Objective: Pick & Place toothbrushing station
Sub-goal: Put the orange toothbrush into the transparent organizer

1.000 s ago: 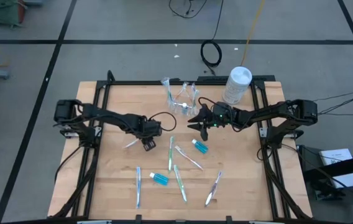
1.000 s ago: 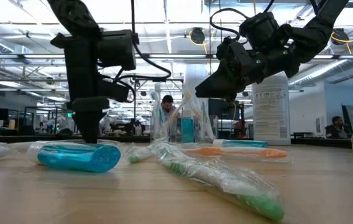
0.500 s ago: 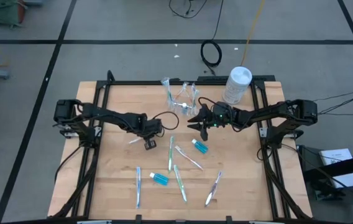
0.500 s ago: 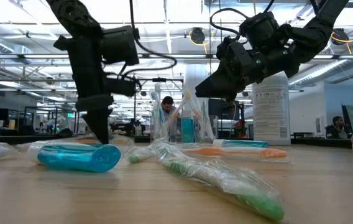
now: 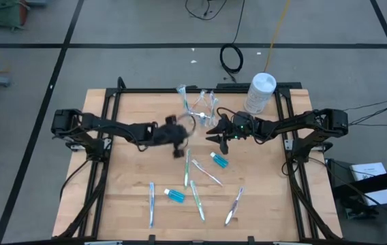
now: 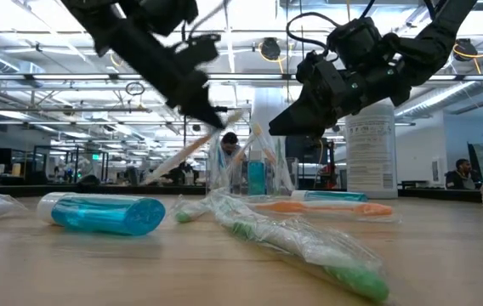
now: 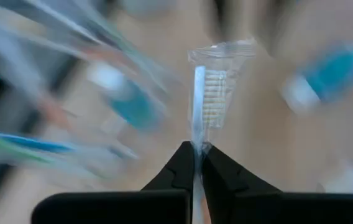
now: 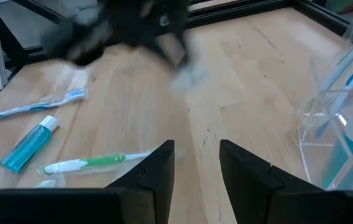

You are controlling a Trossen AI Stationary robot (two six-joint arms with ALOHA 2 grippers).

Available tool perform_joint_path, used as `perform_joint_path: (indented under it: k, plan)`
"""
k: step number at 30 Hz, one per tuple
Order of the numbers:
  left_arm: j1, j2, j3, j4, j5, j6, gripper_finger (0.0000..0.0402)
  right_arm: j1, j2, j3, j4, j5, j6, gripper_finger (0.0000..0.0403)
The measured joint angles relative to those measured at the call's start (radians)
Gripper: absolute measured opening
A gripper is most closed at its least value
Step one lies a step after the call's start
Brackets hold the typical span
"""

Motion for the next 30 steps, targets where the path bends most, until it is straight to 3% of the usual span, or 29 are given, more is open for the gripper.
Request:
perform_joint_path:
  k: [8,14,23,30]
  plan:
    - [0.115,-0.034,0.001,0.449,-0.219,-0.056,0.0018,0.0,0.0,0.0,-0.019,0.0,0.0,0.0118]
    - [0.185,0.014,0.001,0.688,-0.225,-0.077,0.001,0.0,0.0,0.0,-0.019,0.0,0.0,0.0118]
    - [0.254,0.213,0.001,0.889,-0.262,-0.097,0.0015,0.001,0.0,0.0,-0.026,0.0,0.0,0.0118]
    - [0.269,0.314,0.001,0.908,-0.289,-0.131,0.0016,0.001,0.0,0.0,-0.032,0.0,0.0,0.0118]
